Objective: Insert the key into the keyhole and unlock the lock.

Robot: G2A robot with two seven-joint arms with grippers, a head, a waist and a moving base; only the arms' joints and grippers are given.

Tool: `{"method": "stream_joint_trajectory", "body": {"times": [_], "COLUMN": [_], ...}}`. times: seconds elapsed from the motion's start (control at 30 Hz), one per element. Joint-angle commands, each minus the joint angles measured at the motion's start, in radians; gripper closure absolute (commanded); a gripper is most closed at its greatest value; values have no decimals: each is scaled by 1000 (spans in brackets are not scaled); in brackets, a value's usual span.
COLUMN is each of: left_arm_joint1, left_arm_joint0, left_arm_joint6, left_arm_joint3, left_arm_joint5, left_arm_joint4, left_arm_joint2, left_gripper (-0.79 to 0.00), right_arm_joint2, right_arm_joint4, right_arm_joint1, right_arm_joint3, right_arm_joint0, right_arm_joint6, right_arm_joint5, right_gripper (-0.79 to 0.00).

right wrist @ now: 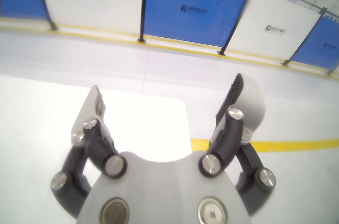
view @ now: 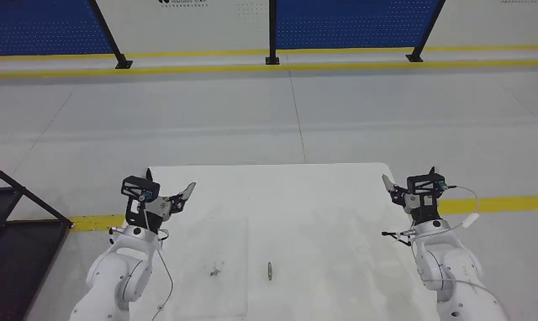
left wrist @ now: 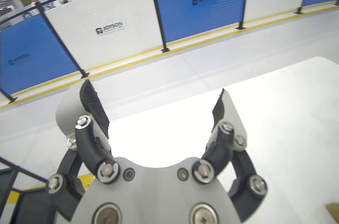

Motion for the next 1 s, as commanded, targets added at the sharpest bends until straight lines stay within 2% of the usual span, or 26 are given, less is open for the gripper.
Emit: {"method": "stream_joint_trajectory", "body": {"times": [0.0,0.13,0.23,0.33,0.47,0.53,0.67,0.83,0.97], "left_arm_joint1": [5,16,19,20,19,18,16,13,11], "left_arm_joint0": [97,245,324,345,335,319,255,197,171], "left_arm_joint6": [-1,-61,-114,-240,-414,-508,-654,-722,-721], "left_arm_joint3": [-66,-159,-190,-207,-206,-191,-143,-99,-64], "left_arm_joint5": [-96,-263,-325,-323,-300,-260,-172,-104,-73], "left_arm_joint4": [-16,-2,-24,-47,-113,-154,-123,-91,-19], "left_arm_joint2": [-19,-49,-42,-22,22,40,93,155,200], "left_gripper": [-785,-785,-785,-785,-785,-785,-785,-785,-785], "right_arm_joint2": [0,0,0,0,0,0,0,0,0], "right_arm_joint4": [0,0,0,0,0,0,0,0,0], "right_arm_joint1": [0,0,0,0,0,0,0,0,0], "right_arm_joint3": [0,0,0,0,0,0,0,0,0], "right_arm_joint0": [0,0,0,0,0,0,0,0,0], "right_arm_joint6": [0,0,0,0,0,0,0,0,0], "right_arm_joint5": [0,0,0,0,0,0,0,0,0], "right_gripper": [-785,-785,-785,-785,-785,-785,-785,-785,-785]}}
